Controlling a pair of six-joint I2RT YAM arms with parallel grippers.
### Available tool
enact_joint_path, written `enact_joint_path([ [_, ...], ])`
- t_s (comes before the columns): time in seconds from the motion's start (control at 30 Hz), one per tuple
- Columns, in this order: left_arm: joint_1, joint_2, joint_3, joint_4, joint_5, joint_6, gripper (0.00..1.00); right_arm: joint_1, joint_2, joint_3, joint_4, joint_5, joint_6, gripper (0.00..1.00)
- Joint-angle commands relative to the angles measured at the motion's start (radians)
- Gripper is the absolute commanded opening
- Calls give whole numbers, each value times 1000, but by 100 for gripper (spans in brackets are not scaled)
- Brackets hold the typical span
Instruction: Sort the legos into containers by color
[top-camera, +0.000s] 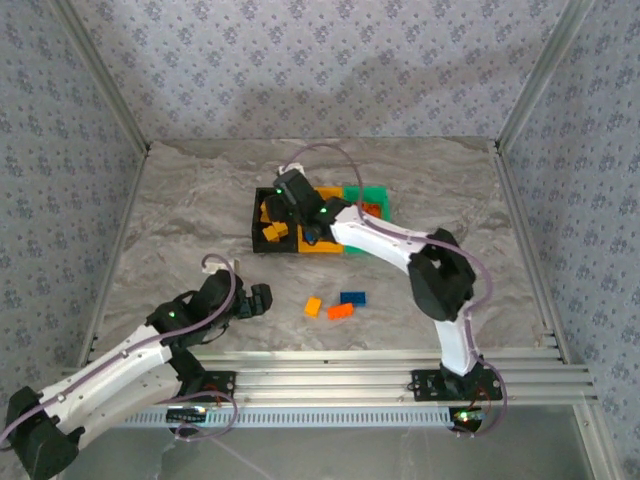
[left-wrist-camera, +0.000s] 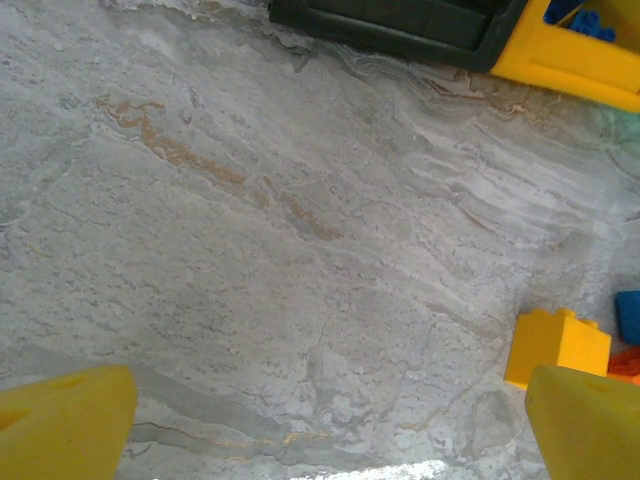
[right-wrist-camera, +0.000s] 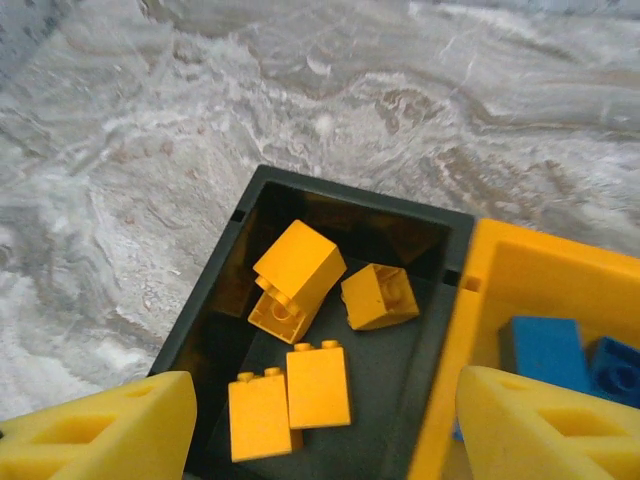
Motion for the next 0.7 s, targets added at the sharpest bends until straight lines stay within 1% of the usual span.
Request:
enact_joint_path([
  [0.0, 7, 59, 69, 38, 26, 38, 100, 5, -155, -107, 75, 20, 35, 72],
  [0.17, -1, 172, 108, 111, 66, 62, 100, 5, -348, -331, 112, 6, 77, 73],
  [0.27, -28, 250, 141, 140, 75, 84, 100, 6, -465, -491, 117, 16, 100, 74],
  [0.5, -146, 469, 246, 165, 52, 139, 98, -3, -714, -828, 83, 43, 178, 76],
  [0.67, -216, 599, 301, 181, 43, 178, 95, -19, -869, -1003, 22, 59, 232, 77],
])
